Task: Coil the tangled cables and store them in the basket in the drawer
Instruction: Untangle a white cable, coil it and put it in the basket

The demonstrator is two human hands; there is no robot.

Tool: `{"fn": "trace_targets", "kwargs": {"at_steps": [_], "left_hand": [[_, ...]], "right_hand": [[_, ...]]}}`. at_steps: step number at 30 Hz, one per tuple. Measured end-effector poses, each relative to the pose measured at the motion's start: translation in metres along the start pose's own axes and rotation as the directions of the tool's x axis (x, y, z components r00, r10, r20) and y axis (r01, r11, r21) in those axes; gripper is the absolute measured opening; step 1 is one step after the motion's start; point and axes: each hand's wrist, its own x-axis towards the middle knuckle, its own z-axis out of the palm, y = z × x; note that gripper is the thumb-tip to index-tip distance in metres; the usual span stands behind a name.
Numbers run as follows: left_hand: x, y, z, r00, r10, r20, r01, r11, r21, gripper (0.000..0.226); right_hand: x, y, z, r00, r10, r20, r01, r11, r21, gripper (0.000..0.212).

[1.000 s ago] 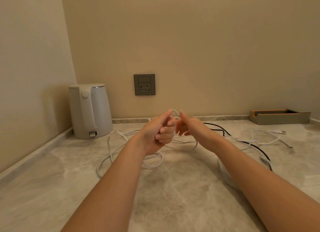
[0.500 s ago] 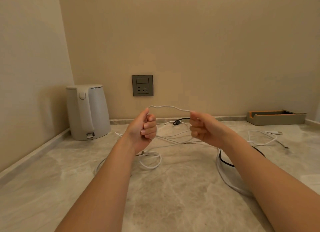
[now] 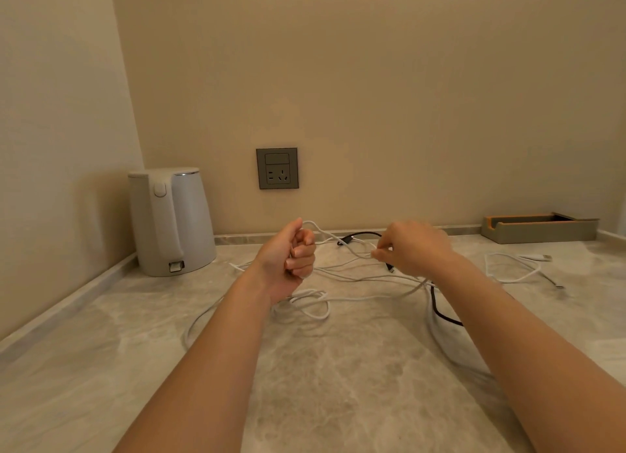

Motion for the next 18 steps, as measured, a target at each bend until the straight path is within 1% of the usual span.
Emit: {"fn": "trace_targets", "kwargs": {"at_steps": [2, 3, 4, 5, 7, 8, 9, 11, 13, 14, 17, 18], "left_hand": [[-0.001, -0.001, 0.003, 1.0, -0.019, 0.0, 0.019, 0.997, 0.078, 0.056], [-0.001, -0.001, 0.004, 1.0, -0.027, -0.001, 0.026, 0.994, 0.107, 0.056], [-0.001, -0.001, 0.006, 0.999, -0.034, 0.0, 0.034, 0.99, 0.133, 0.055], [-0.001, -0.002, 0.007, 0.999, -0.045, 0.002, 0.044, 0.986, 0.161, 0.053], [-0.001, -0.003, 0.01, 0.998, -0.065, 0.009, 0.062, 0.978, 0.197, 0.05], [-0.002, -0.003, 0.011, 0.997, -0.07, 0.017, 0.065, 0.979, 0.192, 0.051], [-0.002, -0.003, 0.011, 0.997, -0.071, 0.031, 0.064, 0.984, 0.168, 0.055], [-0.002, -0.001, 0.011, 0.996, -0.063, 0.065, 0.056, 0.994, 0.093, 0.065], [-0.003, 0.0, 0.012, 0.996, -0.036, 0.084, 0.035, 0.999, 0.014, 0.067], [-0.003, 0.001, 0.014, 0.996, -0.018, 0.082, 0.02, 0.999, -0.029, 0.065], [-0.001, 0.003, 0.016, 0.999, 0.039, -0.003, -0.04, 0.989, -0.141, 0.053], [-0.002, 0.004, 0.016, 0.998, 0.048, -0.038, -0.054, 0.984, -0.168, 0.051]], "right_hand": [[-0.004, -0.007, 0.005, 0.999, -0.045, 0.014, 0.046, 0.992, -0.114, 0.025], [-0.005, -0.009, 0.008, 0.997, -0.082, 0.006, 0.082, 0.987, -0.139, 0.027], [-0.004, -0.012, 0.01, 0.991, -0.134, -0.02, 0.13, 0.983, -0.128, 0.029], [-0.003, -0.015, 0.013, 0.979, -0.194, -0.065, 0.189, 0.979, -0.078, 0.03], [0.0, -0.023, 0.017, 0.942, -0.288, -0.171, 0.309, 0.945, 0.106, 0.026], [0.0, -0.027, 0.018, 0.933, -0.297, -0.202, 0.338, 0.916, 0.216, 0.022], [0.0, -0.029, 0.021, 0.936, -0.281, -0.212, 0.338, 0.887, 0.314, 0.019], [-0.001, -0.029, 0.025, 0.951, -0.217, -0.22, 0.296, 0.845, 0.445, 0.02], [-0.001, -0.028, 0.029, 0.964, -0.183, -0.191, 0.255, 0.836, 0.486, 0.023], [-0.001, -0.029, 0.03, 0.968, -0.196, -0.155, 0.247, 0.84, 0.483, 0.023], [-0.007, -0.044, 0.031, 0.961, -0.276, -0.007, 0.251, 0.863, 0.438, 0.025], [-0.01, -0.05, 0.031, 0.953, -0.301, 0.02, 0.268, 0.878, 0.397, 0.027]]}}
